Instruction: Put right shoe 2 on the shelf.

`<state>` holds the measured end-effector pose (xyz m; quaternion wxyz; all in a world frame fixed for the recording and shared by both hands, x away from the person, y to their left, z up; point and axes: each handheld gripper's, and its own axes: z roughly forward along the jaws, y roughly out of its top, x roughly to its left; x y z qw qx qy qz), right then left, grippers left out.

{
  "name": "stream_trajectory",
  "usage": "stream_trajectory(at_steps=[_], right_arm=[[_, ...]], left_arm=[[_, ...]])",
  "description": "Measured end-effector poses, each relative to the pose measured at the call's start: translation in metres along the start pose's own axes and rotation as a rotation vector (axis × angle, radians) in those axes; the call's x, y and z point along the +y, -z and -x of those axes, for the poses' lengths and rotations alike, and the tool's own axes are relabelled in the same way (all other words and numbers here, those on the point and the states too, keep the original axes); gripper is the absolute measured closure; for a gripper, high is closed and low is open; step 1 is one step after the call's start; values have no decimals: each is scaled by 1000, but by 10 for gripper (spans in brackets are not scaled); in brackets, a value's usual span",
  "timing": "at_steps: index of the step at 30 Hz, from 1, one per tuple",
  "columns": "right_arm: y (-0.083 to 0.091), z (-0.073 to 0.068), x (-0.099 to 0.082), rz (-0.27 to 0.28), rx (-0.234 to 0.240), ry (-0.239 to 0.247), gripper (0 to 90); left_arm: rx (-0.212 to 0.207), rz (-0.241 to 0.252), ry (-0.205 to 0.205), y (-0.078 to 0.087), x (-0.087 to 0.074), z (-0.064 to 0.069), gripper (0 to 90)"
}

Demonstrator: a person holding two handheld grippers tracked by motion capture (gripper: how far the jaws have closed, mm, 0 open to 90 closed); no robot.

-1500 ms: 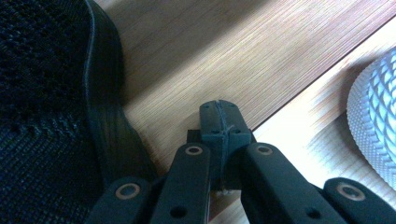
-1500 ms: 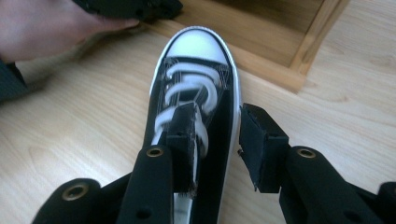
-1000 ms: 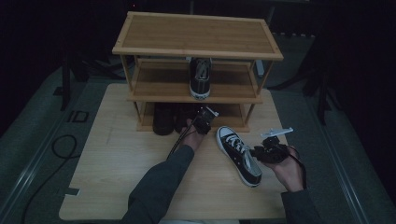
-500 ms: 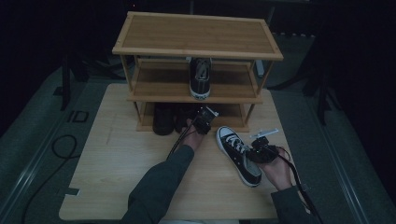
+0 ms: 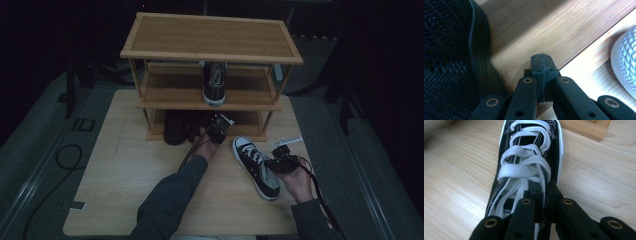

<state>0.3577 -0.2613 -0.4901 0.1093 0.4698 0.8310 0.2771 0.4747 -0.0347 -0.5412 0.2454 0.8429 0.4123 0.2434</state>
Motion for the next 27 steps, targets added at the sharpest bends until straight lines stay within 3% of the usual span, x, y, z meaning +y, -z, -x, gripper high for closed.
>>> stream_trajectory(at_steps=[16, 27], right_arm=[[15, 9, 1, 3, 31, 14, 882], [28, 12, 10, 13, 63, 49, 882]], left_arm=[[3, 2, 2, 0, 0, 0, 900], [2, 4, 7, 0, -1, 0, 900]])
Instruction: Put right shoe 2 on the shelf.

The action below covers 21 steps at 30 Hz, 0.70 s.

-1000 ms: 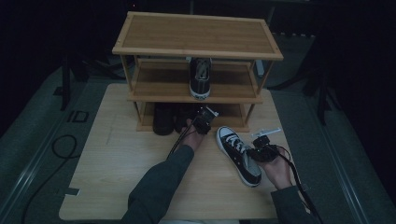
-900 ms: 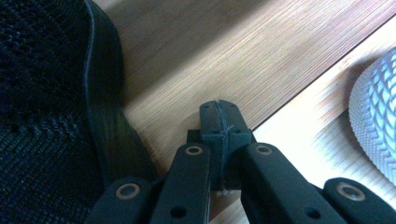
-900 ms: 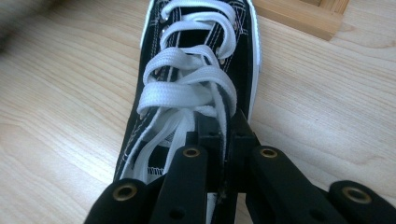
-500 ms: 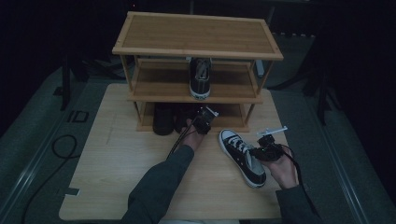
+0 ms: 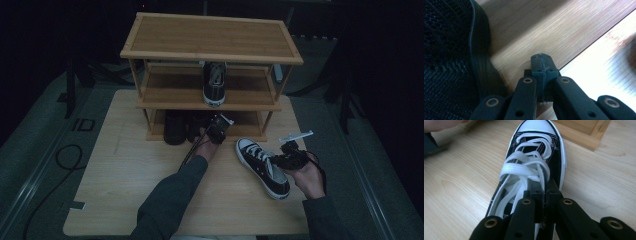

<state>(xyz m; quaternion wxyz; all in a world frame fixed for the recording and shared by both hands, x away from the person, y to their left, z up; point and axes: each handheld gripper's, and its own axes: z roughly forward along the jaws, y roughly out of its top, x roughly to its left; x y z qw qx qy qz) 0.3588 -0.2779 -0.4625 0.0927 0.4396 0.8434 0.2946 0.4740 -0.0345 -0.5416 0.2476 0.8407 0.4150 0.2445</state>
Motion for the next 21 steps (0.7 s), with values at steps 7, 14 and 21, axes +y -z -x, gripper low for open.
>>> stream_trajectory(at_steps=[7, 14, 21], right_arm=[[7, 0, 8, 0, 30, 34, 881], [16, 0, 17, -1, 57, 78, 881], [23, -2, 27, -4, 67, 116, 881]], left_arm=[[0, 0, 1, 0, 0, 0, 900], [0, 1, 3, 0, 0, 0, 900], [-2, 2, 3, 0, 0, 0, 900]])
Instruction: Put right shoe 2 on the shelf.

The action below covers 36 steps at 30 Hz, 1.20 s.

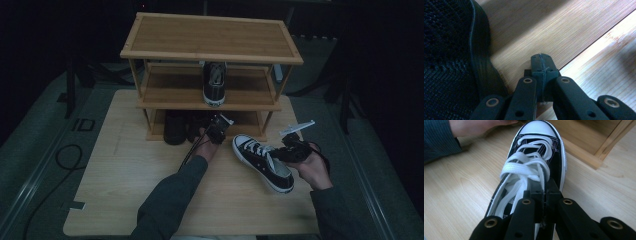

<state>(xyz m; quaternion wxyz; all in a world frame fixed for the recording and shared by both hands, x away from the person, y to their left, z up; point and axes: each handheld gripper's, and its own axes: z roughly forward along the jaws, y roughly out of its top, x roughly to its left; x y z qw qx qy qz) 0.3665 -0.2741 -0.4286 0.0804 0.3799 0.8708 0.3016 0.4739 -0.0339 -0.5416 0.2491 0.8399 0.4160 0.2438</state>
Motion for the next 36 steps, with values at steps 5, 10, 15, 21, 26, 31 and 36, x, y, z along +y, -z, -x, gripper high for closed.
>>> stream_trajectory(at_steps=[5, 10, 15, 21, 26, 31, 36], right_arm=[[6, 0, 7, -6, 7, 42, 881], [11, 0, 12, -10, 19, 80, 881], [19, 5, 17, -2, 38, 120, 881], [33, 13, 20, 20, 61, 121, 881], [41, 18, 22, 39, 64, 115, 881], [48, 22, 24, 49, 64, 115, 881], [53, 25, 26, 59, 69, 120, 880]], left_arm=[[-2, 2, 0, 0, 0, 0, 900], [-2, 2, 0, 0, 0, 0, 900], [-2, 2, 0, 0, 0, 0, 900], [-2, 1, 0, 0, 0, 0, 900], [-1, 2, 0, 0, 0, 0, 900], [-2, 2, 0, 0, 0, 0, 900], [1, -1, -1, 0, 0, 0, 900]])
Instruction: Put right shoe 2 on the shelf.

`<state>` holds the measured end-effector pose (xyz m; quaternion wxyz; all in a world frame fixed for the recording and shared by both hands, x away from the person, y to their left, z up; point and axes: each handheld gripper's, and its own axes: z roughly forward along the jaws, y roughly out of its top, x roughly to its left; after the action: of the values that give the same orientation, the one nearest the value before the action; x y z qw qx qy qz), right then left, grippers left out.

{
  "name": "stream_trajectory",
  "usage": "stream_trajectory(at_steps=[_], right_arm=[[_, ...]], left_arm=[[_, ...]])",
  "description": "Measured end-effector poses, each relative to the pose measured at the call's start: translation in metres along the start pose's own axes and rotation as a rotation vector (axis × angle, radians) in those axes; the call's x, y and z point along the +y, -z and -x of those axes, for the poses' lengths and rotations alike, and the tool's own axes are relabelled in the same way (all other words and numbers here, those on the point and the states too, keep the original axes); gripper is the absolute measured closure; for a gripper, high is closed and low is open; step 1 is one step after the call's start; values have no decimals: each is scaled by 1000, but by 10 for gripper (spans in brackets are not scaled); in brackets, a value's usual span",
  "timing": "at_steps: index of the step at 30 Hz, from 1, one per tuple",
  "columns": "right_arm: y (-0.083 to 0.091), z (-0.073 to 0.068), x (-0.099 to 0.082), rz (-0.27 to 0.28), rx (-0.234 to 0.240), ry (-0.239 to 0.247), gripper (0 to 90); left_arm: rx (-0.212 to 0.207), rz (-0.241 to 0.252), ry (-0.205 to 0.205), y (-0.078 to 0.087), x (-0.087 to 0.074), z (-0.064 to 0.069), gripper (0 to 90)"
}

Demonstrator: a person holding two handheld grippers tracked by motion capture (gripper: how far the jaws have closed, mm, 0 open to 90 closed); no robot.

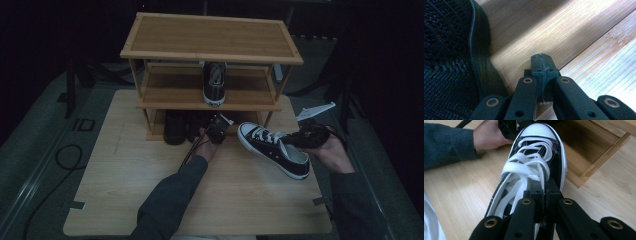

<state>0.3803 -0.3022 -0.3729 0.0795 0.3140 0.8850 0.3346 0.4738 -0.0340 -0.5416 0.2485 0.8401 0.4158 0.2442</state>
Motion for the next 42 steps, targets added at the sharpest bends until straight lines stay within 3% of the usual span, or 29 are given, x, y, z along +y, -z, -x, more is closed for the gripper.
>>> stream_trajectory(at_steps=[21, 27, 33, 42], right_arm=[[25, 1, 22, 57, 13, 17, 880], [35, 1, 30, 97, 34, 12, 880], [44, -3, 41, 119, 42, 26, 880], [45, 0, 63, 150, 8, 13, 880]], left_arm=[[4, 2, 4, 0, 0, 1, 900], [-9, 0, -1, 0, 0, 0, 900], [6, -4, -3, 1, 0, 0, 900], [15, -4, -4, 0, 0, 1, 900]])
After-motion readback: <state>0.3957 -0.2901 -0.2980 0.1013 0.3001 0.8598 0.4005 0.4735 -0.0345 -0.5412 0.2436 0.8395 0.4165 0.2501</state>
